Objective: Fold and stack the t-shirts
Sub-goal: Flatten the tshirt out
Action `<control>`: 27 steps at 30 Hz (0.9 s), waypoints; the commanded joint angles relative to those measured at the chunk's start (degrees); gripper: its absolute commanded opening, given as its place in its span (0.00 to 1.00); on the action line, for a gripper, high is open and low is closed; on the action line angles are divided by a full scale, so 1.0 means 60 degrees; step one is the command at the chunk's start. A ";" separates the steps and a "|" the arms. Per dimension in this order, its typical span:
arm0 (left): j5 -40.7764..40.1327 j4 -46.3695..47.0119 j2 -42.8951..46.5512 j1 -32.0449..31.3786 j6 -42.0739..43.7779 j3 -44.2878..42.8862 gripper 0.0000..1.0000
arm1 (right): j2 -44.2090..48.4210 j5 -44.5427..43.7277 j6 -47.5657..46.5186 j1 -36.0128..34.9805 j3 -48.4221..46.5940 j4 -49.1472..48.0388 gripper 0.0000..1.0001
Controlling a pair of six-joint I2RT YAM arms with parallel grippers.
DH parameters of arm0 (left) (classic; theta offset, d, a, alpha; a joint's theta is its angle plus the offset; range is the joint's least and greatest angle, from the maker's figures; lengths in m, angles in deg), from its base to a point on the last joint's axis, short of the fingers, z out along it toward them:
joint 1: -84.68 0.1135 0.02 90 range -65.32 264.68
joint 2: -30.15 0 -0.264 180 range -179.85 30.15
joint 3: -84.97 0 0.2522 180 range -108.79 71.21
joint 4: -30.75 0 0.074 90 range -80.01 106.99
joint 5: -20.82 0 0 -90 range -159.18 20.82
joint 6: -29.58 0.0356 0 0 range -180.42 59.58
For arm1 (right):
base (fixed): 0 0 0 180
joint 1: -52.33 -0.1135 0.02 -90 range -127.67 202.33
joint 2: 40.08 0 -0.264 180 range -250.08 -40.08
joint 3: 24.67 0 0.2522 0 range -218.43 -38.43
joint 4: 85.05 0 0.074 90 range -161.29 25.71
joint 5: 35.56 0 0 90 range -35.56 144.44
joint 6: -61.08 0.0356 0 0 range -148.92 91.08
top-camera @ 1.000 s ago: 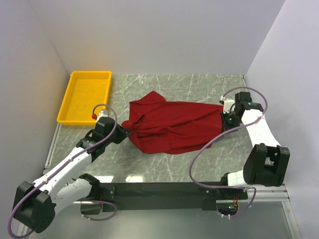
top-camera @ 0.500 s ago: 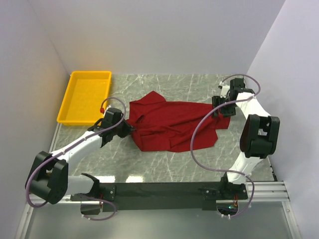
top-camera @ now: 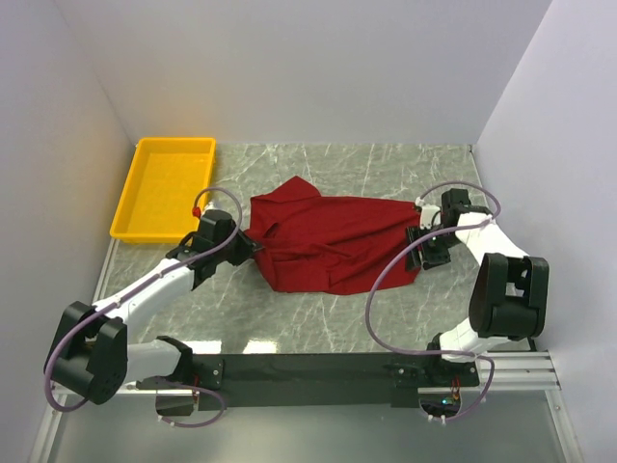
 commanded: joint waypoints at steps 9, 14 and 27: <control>0.0340 0.0577 0.0310 0.0039 0.0068 0.0382 0.01 | -0.1107 -0.0718 0.0967 -0.0106 -0.0472 -0.0030 0.63; 0.0354 0.0753 0.0354 0.0024 -0.0021 0.0543 0.01 | -0.1692 -0.1012 0.1143 -0.0208 -0.0779 -0.0177 0.63; 0.0208 0.0505 0.0647 0.0024 0.0067 0.0602 0.01 | -0.1534 -0.0705 0.1100 -0.0399 -0.0766 0.0232 0.22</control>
